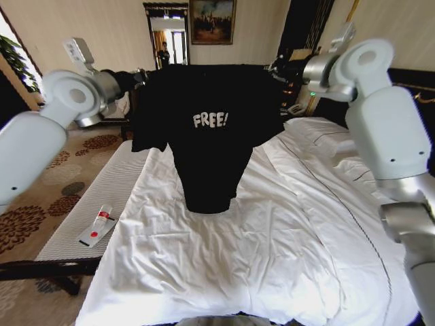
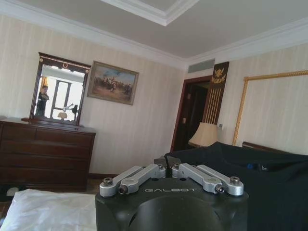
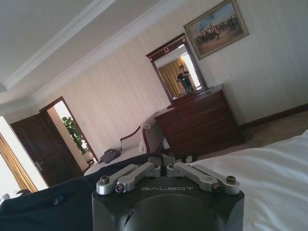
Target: Fold the clothes on the bed.
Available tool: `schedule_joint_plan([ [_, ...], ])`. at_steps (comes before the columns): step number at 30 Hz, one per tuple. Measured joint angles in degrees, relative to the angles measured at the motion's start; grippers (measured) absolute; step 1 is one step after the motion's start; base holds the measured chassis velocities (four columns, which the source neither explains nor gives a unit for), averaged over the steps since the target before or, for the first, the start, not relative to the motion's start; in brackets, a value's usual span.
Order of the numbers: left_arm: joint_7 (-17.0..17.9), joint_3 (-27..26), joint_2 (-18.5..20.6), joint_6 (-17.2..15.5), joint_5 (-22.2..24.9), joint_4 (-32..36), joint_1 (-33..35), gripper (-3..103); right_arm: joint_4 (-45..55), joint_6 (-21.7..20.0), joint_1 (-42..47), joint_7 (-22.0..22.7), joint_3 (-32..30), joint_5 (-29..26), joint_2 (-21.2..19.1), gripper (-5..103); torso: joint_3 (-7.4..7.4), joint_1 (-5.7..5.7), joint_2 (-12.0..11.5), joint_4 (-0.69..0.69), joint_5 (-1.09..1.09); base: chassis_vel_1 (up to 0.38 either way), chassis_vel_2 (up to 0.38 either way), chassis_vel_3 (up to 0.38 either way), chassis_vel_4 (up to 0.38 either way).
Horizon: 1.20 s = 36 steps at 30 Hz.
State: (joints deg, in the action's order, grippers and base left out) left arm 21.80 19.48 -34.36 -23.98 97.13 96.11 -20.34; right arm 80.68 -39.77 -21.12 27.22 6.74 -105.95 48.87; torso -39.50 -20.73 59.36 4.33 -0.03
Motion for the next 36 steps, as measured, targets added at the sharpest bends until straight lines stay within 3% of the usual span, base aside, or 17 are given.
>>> schedule_joint_plan([
  [10, 0.64, 2.91, 1.16, -1.08, 5.59, -0.18, -9.25, 0, -0.55, -0.32, -3.79, 1.02, 1.13, -3.71, -0.92, 0, 0.01, 0.01, 0.0, 0.02, 0.02, 0.0, 0.0, 0.0, 0.0],
  [16, 0.9, 2.56, 6.15, -1.75, 9.13, 4.69, -9.85, 0, 2.99, -0.31, -4.48, 2.56, 0.52, -10.31, -4.51, 0, 0.0, -0.01, 0.0, 0.01, 0.0, 0.0, 0.0, 0.0, 0.0],
  [21, 2.61, -5.66, 13.35, -4.6, 14.46, 12.75, -3.75, 0, 12.45, 1.08, -2.17, 8.0, -2.49, -19.7, -10.22, 0, 0.02, 0.03, 0.01, 0.0, -0.02, 0.0, 0.0, 0.0, 0.0],
  [25, 3.31, -9.98, 17.03, -5.79, 17.06, 16.26, -0.72, 0, 17.8, 1.49, -0.52, 9.63, -4.63, -24.1, -13.56, 0, 0.02, 0.03, 0.01, 0.0, 0.0, 0.0, 0.0, 0.0, 0.0],
  [27, 3.46, -16.25, 20.81, -7.48, 18.72, 19.12, 4.43, 0, 22.29, 1.57, 1.18, 10.34, -6.55, -27.4, -16.82, 0, 0.02, 0.03, 0.01, 0.01, 0.0, 0.0, 0.0, 0.0, 0.0],
  [29, 3.46, -18.24, 22.71, -8.16, 19.3, 20.3, 6.47, 0, 23.88, 1.57, 2.0, 10.69, -7.47, -28.82, -18.2, 0, 0.02, 0.03, 0.01, -0.01, 0.0, 0.0, 0.0, 0.0, 0.0],
  [32, 2.7, -26.01, 31.44, -8.9, 21.21, 24.07, 14.45, 0, 30.35, 1.34, 6.45, 12.86, -12.74, -34.67, -23.71, 0, 0.02, 0.03, 0.01, 0.0, -0.01, 0.0, 0.0, 0.0, 0.0],
  [35, 2.48, -29.13, 34.75, -9.01, 22.42, 25.36, 16.92, 0, 33.03, 1.27, 8.84, 13.63, -15.69, -37.09, -25.83, 0, 0.02, 0.03, 0.01, -0.03, -0.03, 0.0, 0.0, 0.0, 0.0],
  [36, 1.97, -32.64, 37.57, -8.99, 22.83, 26.33, 19.74, 0, 35.83, 1.18, 12.18, 13.86, -19.96, -39.04, -28.14, 0, 0.02, 0.03, 0.02, -0.05, 0.0, 0.0, 0.0, 0.0, 0.0],
])
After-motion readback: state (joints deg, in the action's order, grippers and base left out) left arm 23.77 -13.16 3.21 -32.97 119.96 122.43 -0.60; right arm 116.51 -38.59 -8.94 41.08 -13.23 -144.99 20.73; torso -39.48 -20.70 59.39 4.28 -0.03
